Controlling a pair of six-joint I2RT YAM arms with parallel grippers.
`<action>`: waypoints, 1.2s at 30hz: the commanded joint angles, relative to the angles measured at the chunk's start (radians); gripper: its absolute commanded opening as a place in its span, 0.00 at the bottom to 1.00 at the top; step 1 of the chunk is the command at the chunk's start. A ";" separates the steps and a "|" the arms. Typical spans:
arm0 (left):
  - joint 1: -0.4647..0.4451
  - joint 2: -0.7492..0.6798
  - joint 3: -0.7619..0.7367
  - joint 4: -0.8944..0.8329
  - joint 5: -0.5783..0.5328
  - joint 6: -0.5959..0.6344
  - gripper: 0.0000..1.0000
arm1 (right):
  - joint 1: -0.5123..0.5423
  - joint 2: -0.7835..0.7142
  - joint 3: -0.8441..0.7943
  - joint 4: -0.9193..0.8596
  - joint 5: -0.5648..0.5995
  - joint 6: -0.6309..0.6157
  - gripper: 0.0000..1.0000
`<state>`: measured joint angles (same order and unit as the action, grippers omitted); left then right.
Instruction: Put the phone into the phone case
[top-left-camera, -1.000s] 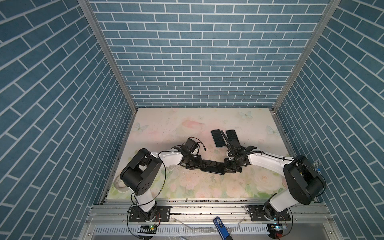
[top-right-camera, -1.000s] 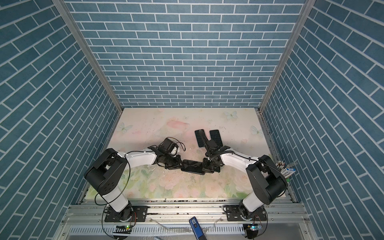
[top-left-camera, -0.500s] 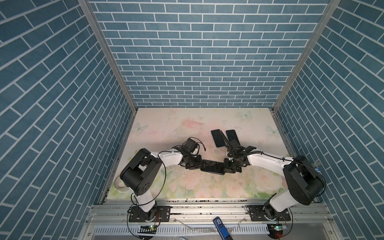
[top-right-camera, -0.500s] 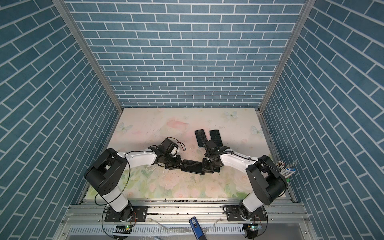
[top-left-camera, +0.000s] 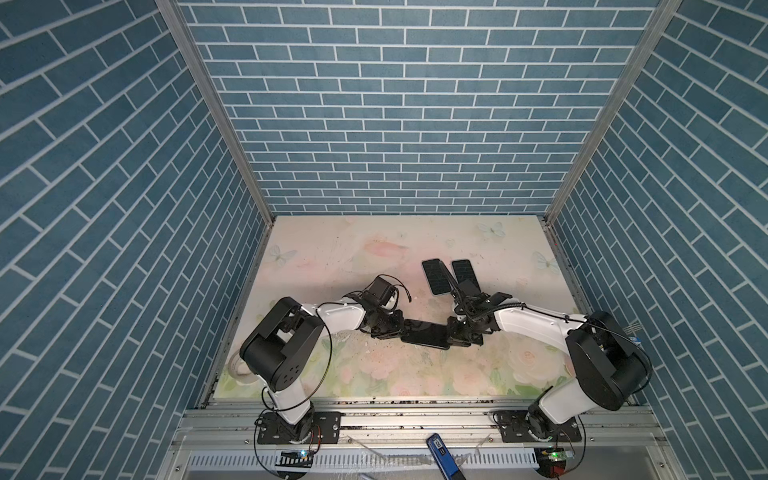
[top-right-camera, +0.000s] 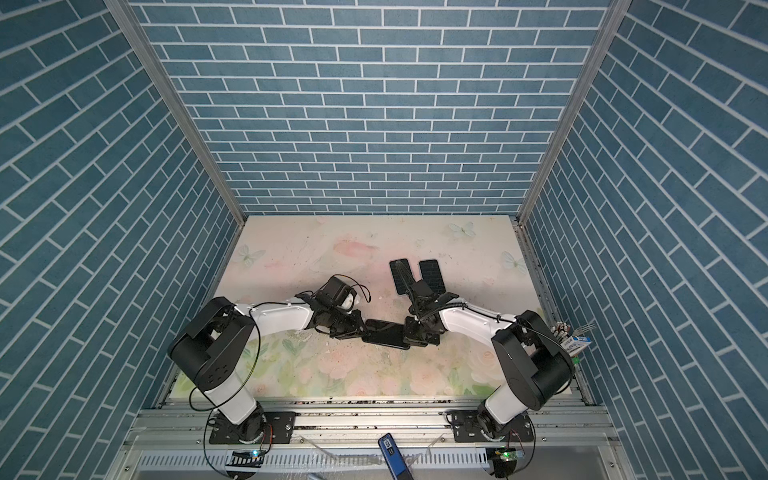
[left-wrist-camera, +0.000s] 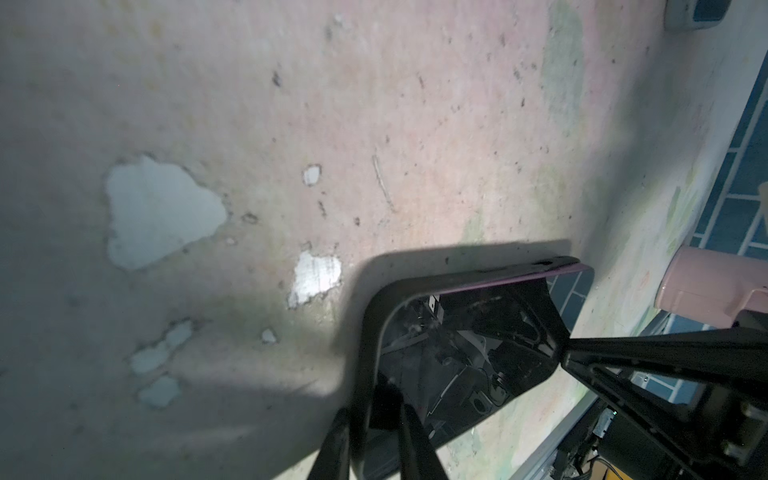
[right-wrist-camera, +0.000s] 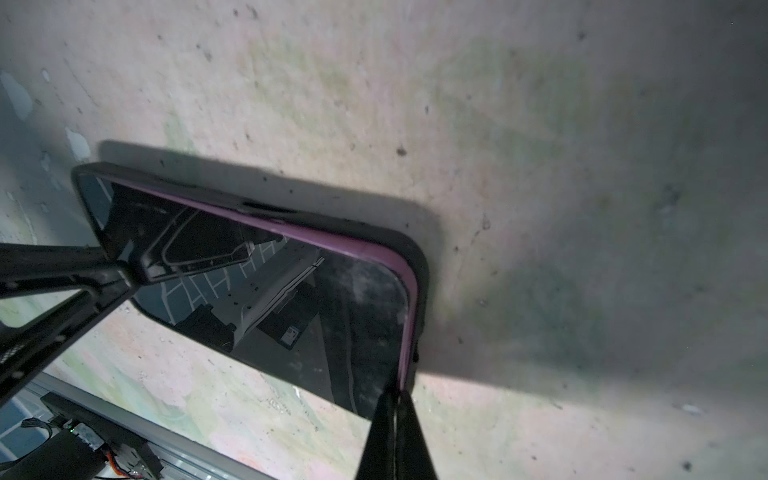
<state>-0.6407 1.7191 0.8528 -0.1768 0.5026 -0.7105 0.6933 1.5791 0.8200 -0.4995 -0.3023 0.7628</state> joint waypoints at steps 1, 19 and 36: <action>-0.042 0.067 -0.034 0.073 0.070 -0.004 0.23 | 0.110 0.190 -0.097 0.240 -0.125 0.001 0.00; -0.041 0.044 -0.006 -0.005 0.033 0.033 0.23 | 0.111 0.172 -0.084 0.209 -0.123 -0.015 0.00; -0.024 -0.155 0.021 -0.231 -0.078 0.108 0.24 | -0.031 -0.005 0.232 -0.214 0.079 -0.278 0.02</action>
<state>-0.6598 1.5974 0.8841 -0.3691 0.4412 -0.6121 0.6849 1.5780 1.0264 -0.6552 -0.2367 0.5552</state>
